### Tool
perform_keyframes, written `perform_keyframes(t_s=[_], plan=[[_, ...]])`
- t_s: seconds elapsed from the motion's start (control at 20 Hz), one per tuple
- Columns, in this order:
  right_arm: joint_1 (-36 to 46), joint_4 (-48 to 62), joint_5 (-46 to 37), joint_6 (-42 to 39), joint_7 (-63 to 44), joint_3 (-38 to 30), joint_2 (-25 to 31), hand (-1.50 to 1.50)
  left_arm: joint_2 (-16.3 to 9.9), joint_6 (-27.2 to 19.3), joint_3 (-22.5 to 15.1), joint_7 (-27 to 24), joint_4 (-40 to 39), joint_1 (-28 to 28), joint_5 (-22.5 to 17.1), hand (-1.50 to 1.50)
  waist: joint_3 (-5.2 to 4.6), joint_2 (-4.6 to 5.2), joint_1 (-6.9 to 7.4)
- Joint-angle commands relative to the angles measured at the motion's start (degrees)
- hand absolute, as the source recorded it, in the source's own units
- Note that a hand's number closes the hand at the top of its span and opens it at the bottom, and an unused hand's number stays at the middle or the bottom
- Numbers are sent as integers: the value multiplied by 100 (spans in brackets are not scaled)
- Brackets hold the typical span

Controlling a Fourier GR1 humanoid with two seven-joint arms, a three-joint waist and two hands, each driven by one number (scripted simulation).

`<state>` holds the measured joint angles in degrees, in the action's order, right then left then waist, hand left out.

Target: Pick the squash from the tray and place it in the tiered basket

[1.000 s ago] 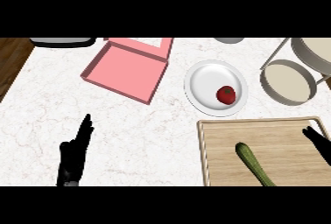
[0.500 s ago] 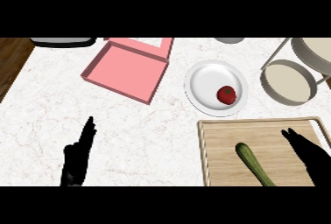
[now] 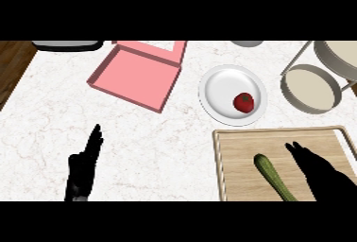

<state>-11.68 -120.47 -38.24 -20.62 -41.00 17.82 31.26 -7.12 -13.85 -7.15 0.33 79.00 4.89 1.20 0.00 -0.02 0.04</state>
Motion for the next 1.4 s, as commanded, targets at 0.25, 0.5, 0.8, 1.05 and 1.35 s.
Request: perform_keyframes(t_s=[0.25, 0.5, 0.8, 1.05, 1.35], plan=[[276, 653, -319, -606, -92, -69, -396, -150, -89, 326, 286, -320, -211, 33, -89, 0, -1, 1, -3], [436, 470, -98, -1265, -227, -350, -575, -150, 83, 117, 141, 240, 310, 108, 133, 0, 0, -1, 1], [-163, 851, -736, -829, 274, -114, -629, -150, 265, 70, 74, 206, 288, 107, 245, 0, 1, -4, -14], [581, 1429, -543, -1198, 148, -549, -1007, -150, 363, 157, -18, -1, 249, 301, 330, 0, 0, -1, 5], [74, 1611, -861, -924, 715, -487, -999, -150, 10, 421, 381, 410, 525, 155, 185, 0, 1, -4, -9]])
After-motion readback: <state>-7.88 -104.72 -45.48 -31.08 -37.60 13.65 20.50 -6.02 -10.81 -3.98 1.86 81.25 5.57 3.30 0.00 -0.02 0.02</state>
